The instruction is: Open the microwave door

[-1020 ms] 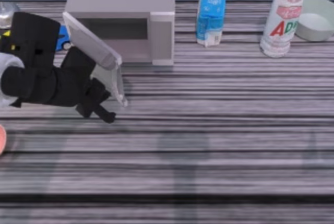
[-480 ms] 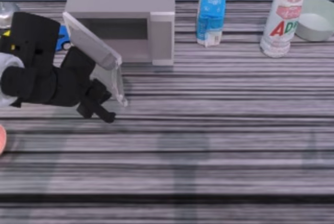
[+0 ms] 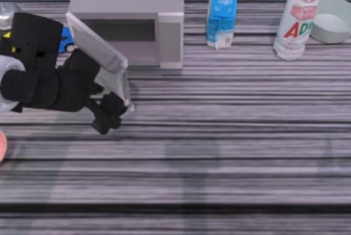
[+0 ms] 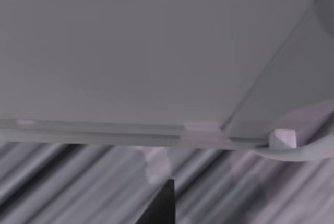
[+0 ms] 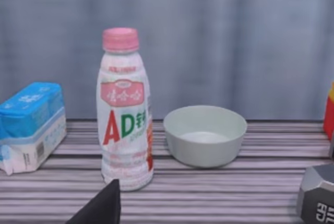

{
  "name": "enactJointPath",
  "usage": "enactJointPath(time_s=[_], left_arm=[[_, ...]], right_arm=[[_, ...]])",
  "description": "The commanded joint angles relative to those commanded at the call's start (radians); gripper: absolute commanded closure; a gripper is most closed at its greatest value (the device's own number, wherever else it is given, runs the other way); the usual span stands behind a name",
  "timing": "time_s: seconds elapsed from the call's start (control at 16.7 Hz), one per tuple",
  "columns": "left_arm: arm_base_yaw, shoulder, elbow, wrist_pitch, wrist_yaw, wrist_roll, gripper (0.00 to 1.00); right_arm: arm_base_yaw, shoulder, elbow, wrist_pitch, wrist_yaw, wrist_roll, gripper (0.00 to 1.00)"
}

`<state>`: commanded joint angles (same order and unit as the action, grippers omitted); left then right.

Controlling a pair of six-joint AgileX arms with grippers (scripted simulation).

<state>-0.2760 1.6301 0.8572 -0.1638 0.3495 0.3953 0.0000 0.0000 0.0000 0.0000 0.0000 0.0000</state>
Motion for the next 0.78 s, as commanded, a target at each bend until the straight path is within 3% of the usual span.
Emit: enactJointPath(time_s=[0.78], left_arm=[[-0.006,-0.076,-0.013,-0.062,-0.014,-0.014,0.0]], right_arm=[[0.0,0.0,0.0,0.0,0.0,0.0,0.0]])
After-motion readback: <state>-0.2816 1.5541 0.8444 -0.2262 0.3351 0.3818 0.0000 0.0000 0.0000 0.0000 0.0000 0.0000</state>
